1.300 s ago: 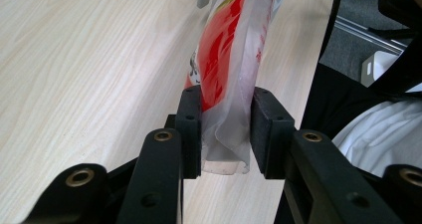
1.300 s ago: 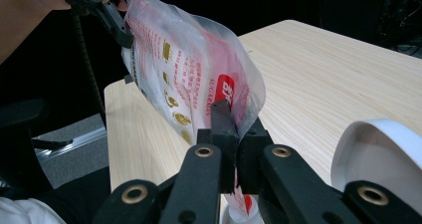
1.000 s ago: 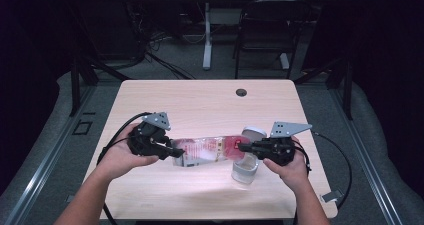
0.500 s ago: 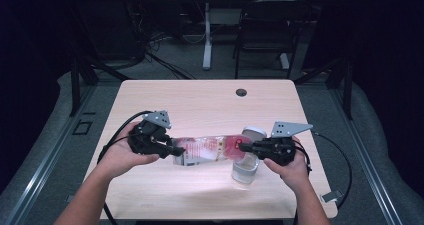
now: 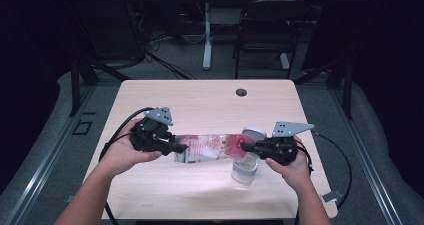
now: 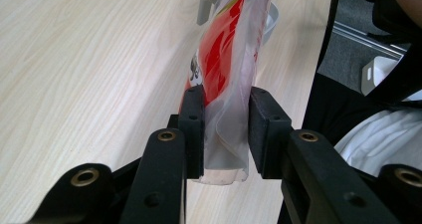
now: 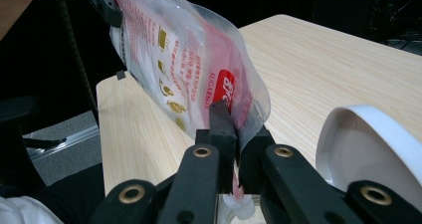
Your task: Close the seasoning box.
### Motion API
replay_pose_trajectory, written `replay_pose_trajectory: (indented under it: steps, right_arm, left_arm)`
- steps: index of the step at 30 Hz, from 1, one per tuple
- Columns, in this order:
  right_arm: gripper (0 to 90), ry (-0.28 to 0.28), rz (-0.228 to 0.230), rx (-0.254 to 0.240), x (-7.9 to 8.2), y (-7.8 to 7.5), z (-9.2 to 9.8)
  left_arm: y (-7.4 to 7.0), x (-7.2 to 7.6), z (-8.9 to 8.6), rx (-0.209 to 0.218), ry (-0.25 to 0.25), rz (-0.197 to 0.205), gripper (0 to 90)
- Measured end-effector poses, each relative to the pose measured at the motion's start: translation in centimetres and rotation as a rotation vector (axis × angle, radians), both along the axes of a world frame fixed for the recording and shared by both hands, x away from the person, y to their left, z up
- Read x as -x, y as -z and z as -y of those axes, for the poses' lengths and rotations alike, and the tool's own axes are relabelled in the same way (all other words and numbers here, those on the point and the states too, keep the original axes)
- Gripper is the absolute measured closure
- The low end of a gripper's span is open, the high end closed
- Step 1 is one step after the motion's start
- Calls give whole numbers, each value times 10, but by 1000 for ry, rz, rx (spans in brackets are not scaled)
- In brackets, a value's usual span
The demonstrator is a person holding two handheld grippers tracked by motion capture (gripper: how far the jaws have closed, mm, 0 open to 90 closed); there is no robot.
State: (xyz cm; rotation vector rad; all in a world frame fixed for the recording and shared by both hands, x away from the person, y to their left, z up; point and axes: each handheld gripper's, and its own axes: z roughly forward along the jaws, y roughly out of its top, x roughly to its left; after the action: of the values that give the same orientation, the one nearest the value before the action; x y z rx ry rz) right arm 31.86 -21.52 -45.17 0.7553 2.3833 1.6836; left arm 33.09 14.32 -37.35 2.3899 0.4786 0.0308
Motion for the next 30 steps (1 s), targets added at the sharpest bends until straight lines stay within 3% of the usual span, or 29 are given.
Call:
replay_pose_trajectory:
  steps: [30]
  right_arm:
    - [882,-3,-15,12,-2,2,7]
  left_arm:
    - [-10,-4,7,10,6,15,725]
